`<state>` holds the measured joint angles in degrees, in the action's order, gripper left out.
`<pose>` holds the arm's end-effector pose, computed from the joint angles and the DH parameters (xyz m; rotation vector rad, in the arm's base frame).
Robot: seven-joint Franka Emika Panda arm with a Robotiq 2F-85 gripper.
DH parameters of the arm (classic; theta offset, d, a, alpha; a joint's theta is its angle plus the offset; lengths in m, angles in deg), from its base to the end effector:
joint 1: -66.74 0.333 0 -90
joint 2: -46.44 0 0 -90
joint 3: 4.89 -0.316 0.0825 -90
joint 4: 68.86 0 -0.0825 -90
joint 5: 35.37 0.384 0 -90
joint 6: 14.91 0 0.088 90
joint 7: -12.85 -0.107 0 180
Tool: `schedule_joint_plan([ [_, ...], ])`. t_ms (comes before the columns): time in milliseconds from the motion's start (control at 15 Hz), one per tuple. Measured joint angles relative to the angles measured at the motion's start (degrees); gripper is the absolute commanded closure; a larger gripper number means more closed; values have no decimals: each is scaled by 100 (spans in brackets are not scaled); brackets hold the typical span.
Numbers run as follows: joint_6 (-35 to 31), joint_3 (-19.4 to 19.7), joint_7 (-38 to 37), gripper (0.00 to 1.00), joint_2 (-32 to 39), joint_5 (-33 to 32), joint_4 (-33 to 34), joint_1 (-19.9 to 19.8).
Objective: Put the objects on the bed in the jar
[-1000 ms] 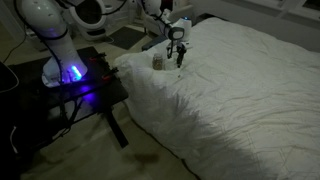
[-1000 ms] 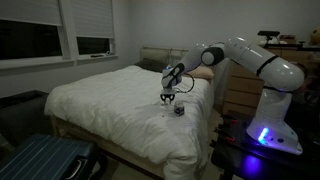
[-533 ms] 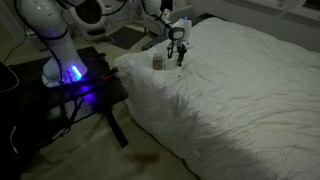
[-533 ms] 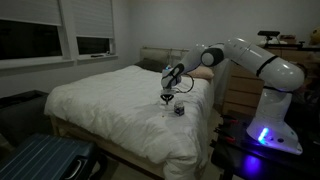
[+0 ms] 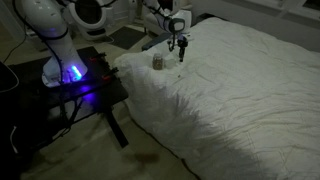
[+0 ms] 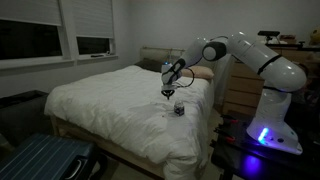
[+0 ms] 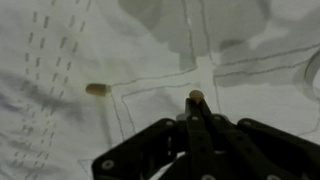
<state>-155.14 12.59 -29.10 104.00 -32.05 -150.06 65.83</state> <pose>0.6994 -0.1872 0.1167 2.6140 -1.3491 0.1620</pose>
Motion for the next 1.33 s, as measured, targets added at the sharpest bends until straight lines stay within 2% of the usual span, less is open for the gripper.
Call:
schedule_joint_plan([
  [267,463,198,3,99,-950,-397,-836,371],
  [667,1643,58,16,99,-1963,-792,-1580,468],
  [867,1909,-72,21,99,-2214,-880,-1791,458],
  [1333,1897,-432,360,99,-2284,-900,-2189,400],
])
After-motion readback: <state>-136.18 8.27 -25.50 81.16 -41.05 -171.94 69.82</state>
